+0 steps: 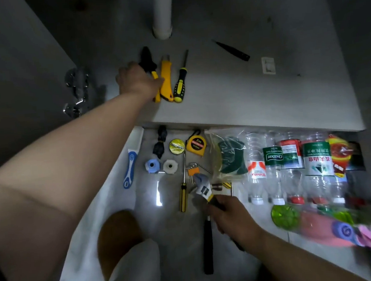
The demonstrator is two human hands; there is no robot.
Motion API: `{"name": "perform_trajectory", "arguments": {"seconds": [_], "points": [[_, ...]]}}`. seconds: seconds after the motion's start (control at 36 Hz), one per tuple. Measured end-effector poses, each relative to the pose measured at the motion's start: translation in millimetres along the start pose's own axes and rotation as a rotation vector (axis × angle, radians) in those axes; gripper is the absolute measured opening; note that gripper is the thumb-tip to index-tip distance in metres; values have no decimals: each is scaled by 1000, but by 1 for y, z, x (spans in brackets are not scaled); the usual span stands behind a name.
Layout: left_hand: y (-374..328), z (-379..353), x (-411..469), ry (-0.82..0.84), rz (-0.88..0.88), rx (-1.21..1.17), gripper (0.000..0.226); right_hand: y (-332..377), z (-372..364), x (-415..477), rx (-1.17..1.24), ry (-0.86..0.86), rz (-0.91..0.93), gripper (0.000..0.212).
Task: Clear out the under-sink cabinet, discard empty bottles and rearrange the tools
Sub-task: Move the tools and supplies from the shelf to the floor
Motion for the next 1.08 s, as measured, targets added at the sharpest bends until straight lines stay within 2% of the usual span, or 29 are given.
{"name": "perform_trajectory", "arguments": {"seconds": [0.08,0.17,0.36,0.44,0.61,0.75,0.89,1.0,1.08], "points": [[1,-3,1,-15,0,21,63,-28,0,1,-84,-21,-41,27],[-2,-5,-2,-24,-14,42,58,-49,2,2,-205,-110,-77,29],[-9,-2,-3,33,-4,149,68,-61,-5,5,-91,-197,-228,26],[-7,0,-9,10,25,151,77,-60,-10,10,-137,-179,-251,30],[13,8,-39,-32,19,-1,81,-65,-20,9,-142,-204,-328,40],[38,5,-96,-64,-104,-315,71,-68,-27,10,-124,-204,-406,35],[69,-12,-159,47,-155,-481,61,-68,-24,13,-146,-194,-397,32],[85,-30,-187,163,-176,-476,42,-60,-22,9,-159,-345,-375,31],[87,-44,-197,328,-224,-435,37,-45,-22,4,-332,-441,-299,30]]}}
Point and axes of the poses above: each hand's wrist, its own x-axis towards the middle knuckle, its own z-axis out of the back of the hand, y = z × x, the point moved 4 cm from there along x, towards the middle knuckle, and after that the axes turned 4 degrees about -x, right-handed, at the moved point
